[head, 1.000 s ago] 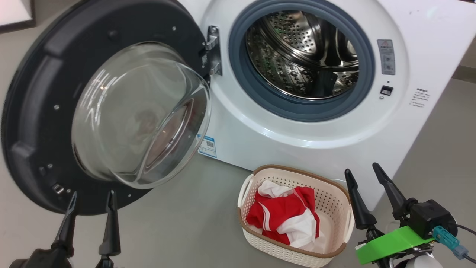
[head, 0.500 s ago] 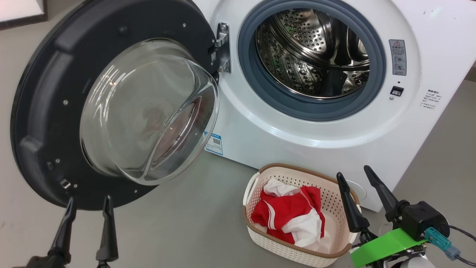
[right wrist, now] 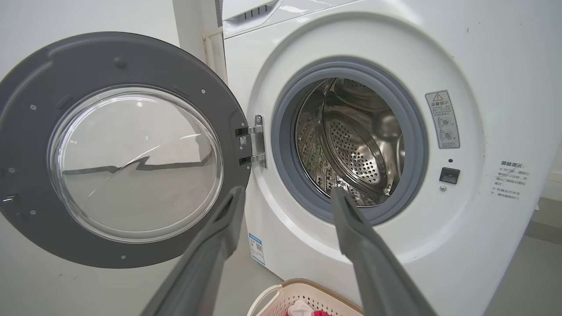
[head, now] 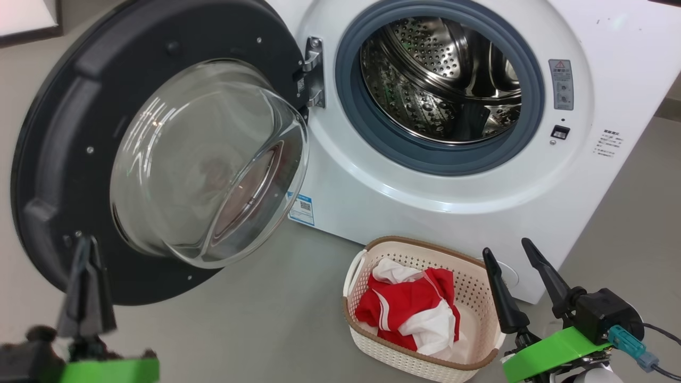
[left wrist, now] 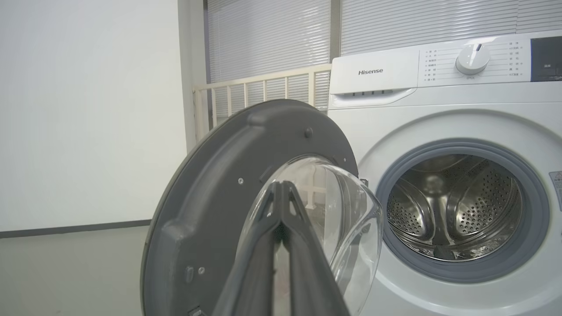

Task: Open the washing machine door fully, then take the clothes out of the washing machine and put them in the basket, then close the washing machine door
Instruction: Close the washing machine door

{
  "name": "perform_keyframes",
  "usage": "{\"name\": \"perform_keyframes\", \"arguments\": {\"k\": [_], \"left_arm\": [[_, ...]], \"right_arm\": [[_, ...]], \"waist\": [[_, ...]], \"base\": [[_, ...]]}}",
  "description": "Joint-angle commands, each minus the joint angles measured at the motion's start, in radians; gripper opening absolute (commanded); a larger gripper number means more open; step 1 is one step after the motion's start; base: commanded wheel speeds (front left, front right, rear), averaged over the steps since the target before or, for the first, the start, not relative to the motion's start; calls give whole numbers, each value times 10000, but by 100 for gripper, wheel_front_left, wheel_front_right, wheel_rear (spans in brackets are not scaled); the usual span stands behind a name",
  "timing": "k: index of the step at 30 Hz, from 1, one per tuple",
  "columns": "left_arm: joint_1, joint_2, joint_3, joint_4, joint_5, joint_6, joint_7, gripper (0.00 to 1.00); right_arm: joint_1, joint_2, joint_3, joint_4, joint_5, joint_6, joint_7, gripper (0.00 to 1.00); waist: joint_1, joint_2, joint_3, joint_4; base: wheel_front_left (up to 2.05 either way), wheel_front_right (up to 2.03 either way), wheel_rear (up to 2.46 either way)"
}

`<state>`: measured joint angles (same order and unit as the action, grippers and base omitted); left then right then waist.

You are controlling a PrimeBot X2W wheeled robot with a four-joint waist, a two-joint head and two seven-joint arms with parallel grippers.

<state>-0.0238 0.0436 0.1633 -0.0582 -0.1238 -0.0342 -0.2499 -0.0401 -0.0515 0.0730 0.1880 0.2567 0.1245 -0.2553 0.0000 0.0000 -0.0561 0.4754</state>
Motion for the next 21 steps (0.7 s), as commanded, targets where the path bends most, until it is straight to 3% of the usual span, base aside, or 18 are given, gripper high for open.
{"name": "perform_keyframes", "arguments": {"k": [1, 12, 15, 21], "left_arm": [[-717, 155, 429, -400, 160, 86, -118, 0], [-3909, 1509, 2004, 309, 147, 575, -118, 0], [-4774, 1844, 2562, 1284, -339, 571, -118, 0], [-6540, 2677, 3615, 4514, -1741, 376, 202, 0]], "right_arm": [[-38, -68, 147, -254, 130, 62, -65, 100], [-162, -137, 263, -213, 93, 62, -65, 100], [-185, -179, 237, -202, 78, 62, -65, 100], [-246, -225, 287, -165, 171, 62, -65, 100]], "waist": [[0, 0, 17, -95], [0, 0, 157, -645], [0, 0, 177, -779], [0, 0, 216, -1014]], "base": [[0, 0, 0], [0, 0, 0], [0, 0, 0], [0, 0, 0]]}}
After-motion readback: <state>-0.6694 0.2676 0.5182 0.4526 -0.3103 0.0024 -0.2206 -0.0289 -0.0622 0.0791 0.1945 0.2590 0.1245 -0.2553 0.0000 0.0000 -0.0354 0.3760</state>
